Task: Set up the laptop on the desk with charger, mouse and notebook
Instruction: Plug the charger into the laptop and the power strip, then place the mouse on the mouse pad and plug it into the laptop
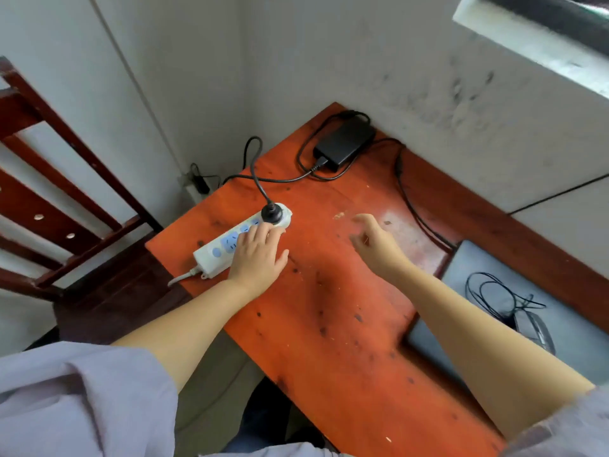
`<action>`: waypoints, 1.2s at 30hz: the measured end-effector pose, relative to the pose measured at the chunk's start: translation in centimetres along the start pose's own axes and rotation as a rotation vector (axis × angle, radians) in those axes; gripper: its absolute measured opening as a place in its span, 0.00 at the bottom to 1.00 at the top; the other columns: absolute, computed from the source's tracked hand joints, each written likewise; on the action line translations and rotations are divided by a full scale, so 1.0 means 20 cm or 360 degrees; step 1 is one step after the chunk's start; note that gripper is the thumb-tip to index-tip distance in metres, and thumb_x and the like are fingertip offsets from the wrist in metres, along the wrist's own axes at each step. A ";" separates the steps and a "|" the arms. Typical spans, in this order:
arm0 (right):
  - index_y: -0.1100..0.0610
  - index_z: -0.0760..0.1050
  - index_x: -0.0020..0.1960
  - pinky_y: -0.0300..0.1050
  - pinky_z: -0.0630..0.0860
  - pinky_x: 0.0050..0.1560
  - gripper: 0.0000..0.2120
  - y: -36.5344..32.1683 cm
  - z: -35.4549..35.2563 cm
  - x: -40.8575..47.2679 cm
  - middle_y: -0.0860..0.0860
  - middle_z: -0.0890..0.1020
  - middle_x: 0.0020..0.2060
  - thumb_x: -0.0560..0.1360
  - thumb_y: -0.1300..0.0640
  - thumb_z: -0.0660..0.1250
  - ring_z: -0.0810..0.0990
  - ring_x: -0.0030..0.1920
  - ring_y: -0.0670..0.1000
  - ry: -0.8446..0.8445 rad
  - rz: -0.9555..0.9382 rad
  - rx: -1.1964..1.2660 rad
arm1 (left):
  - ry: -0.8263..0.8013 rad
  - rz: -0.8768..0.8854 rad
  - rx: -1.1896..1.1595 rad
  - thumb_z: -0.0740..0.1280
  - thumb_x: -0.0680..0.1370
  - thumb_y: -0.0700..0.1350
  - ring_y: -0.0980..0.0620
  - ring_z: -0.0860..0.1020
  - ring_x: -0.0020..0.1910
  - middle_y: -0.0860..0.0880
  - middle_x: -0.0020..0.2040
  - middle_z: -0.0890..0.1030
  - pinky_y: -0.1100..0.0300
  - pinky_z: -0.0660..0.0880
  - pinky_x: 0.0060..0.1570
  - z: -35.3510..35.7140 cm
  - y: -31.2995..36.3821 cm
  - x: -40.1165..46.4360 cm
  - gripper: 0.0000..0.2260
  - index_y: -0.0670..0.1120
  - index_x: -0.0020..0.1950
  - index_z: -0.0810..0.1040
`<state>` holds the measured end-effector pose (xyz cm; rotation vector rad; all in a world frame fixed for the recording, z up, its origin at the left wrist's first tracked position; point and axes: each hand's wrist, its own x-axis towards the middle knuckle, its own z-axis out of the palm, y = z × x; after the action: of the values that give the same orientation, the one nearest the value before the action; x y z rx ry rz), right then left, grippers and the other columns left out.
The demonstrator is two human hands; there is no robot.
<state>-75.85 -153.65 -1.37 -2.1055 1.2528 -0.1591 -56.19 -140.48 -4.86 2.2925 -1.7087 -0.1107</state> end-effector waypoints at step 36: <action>0.53 0.57 0.73 0.42 0.64 0.61 0.34 1.18 -0.97 -1.45 0.58 0.69 0.63 0.72 0.54 0.69 0.70 0.63 0.55 0.1727 0.1146 0.0322 | -0.1866 -0.0225 -0.1570 0.56 0.81 0.42 0.43 0.81 0.47 0.38 0.57 0.73 0.53 0.81 0.42 0.33 2.11 0.04 0.04 0.41 0.51 0.66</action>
<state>-116.82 -146.77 5.87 -1.2136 2.3785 -1.1337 -96.61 -153.41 0.19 1.5181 -1.2466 -2.0843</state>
